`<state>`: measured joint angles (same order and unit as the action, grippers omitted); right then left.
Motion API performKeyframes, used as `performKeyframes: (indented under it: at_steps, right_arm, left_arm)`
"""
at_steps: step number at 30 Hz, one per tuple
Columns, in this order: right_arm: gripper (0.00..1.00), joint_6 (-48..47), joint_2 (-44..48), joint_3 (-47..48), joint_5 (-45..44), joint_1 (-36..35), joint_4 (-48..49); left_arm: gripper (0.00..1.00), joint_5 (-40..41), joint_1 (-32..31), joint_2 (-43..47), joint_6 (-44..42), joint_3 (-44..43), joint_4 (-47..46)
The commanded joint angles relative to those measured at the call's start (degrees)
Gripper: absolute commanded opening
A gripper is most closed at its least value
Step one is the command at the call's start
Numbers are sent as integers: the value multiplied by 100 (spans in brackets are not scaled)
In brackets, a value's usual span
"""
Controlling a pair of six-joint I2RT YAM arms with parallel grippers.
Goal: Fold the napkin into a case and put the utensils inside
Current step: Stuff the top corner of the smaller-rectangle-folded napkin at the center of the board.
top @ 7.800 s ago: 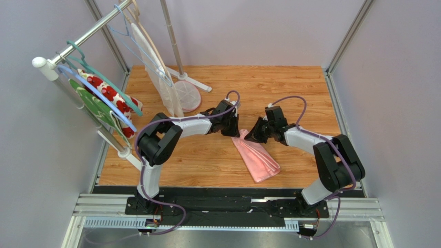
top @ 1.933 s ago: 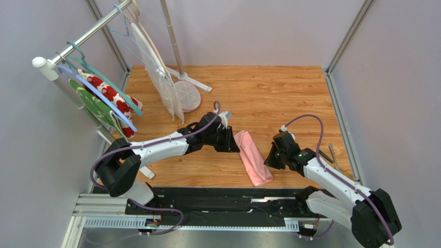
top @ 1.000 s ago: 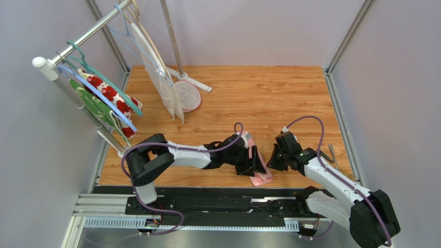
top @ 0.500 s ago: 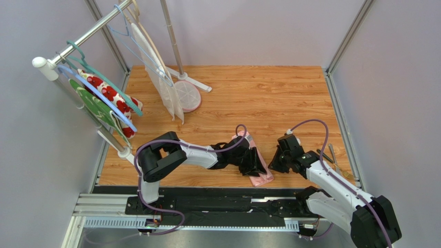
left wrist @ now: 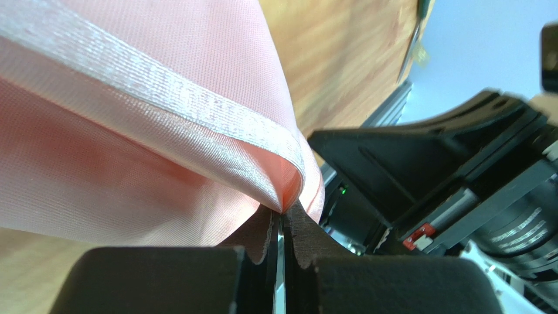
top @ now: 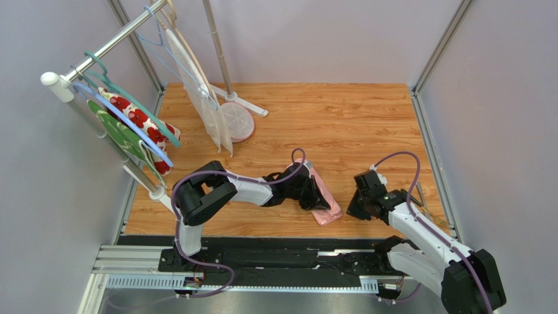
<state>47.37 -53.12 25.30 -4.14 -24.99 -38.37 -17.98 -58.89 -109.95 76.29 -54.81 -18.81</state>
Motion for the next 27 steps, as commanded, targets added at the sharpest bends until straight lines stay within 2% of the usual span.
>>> performKeyframes:
  at_steps: [1, 7, 12, 17, 18, 19, 20, 21, 25, 27]
  right_arm:
    - [4, -387, 12, 362, -52, 30, -48]
    - [4, -633, -84, 397, 335, 65, 163]
    - [3, -669, 12, 72, 1852, 73, 1365]
    - [0, -484, -49, -227, 2321, 126, 2060]
    - [3, -475, -75, -262, 2313, 126, 2088]
    - [10, -457, -119, -288, 2295, 126, 2105]
    - [12, -379, -145, -315, 2286, 135, 2184]
    - [12, -317, -137, -428, 2278, 126, 2280]
    - [0, -36, -163, -649, 2295, 144, 2764]
    - [0, 26, -207, -658, 2295, 126, 2852]
  left_arm:
    - [0, -197, 194, 202, -167, 66, -334]
    - [0, -311, 571, 193, -211, 207, -562]
    - [0, -417, 783, 229, -264, 207, -641]
    - [0, -558, 792, 325, -308, 216, -651]
    - [0, -566, 792, 343, -308, 242, -659]
    - [0, -575, 792, 360, -299, 251, -668]
    - [0, -584, 792, 404, -290, 251, -677]
    - [0, -575, 792, 430, -290, 260, -668]
    - [0, -584, 792, 475, -308, 251, -659]
    - [0, -584, 792, 475, -317, 251, -668]
